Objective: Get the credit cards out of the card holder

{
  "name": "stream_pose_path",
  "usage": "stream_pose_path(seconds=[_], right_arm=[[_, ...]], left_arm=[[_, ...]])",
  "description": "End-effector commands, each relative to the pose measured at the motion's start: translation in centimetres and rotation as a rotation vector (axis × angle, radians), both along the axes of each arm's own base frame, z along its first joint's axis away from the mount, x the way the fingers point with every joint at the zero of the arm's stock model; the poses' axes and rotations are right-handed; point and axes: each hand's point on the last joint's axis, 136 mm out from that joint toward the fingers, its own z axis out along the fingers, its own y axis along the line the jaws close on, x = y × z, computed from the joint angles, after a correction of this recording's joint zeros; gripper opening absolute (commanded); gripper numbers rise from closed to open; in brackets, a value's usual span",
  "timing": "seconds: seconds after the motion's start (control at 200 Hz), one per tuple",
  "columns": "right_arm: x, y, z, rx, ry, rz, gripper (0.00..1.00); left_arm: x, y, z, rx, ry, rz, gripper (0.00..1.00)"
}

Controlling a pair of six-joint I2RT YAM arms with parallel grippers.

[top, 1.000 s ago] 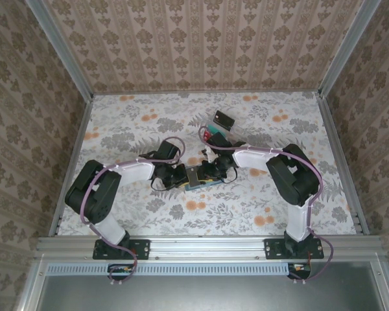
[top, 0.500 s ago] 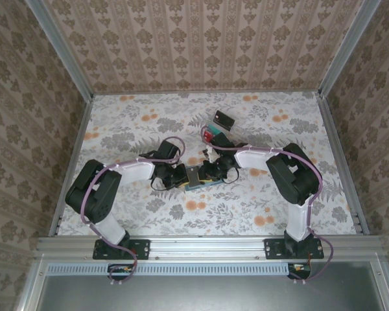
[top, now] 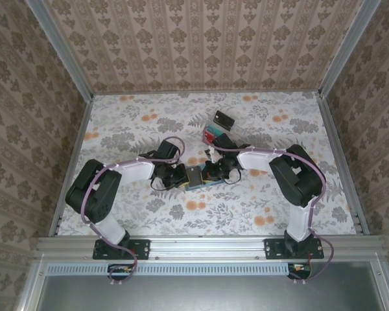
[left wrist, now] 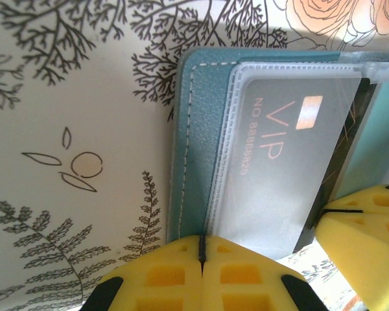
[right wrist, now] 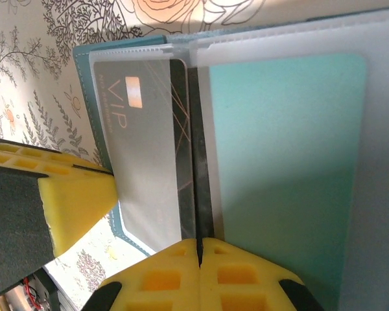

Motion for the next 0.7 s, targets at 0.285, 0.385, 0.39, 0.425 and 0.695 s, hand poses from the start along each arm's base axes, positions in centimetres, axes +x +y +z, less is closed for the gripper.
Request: stream_pose_path(seconds=[0.285, 0.385, 0.39, 0.425, 0.695], right_arm=[[-0.1, -1.5, 1.5, 0.032, -0.025, 0.01, 0.0], [0.0, -1.7, 1.9, -0.001, -0.05, 0.007, 0.09], [0.0, -1.7, 1.8, -0.005, -0.052, 0.007, 0.1], [0.1, -1.9, 2.0, -0.024, -0.064, 0.002, 0.16], [-0.9, 0.0, 2.6, -0.035, -0.059, 0.056, 0.33]], left_arm=[[-1.8, 1.9, -2.5, 0.085, 0.07, -0.006, 0.01], [-1.8, 1.8, -2.5, 0.082, 0.07, -0.007, 0.01], [-1.8, 1.8, -2.5, 0.082, 0.071, -0.007, 0.01], [-1.8, 1.8, -2.5, 0.083, 0.072, -0.006, 0.0], [-1.9, 1.9, -2.8, 0.088, 0.08, -0.006, 0.0]])
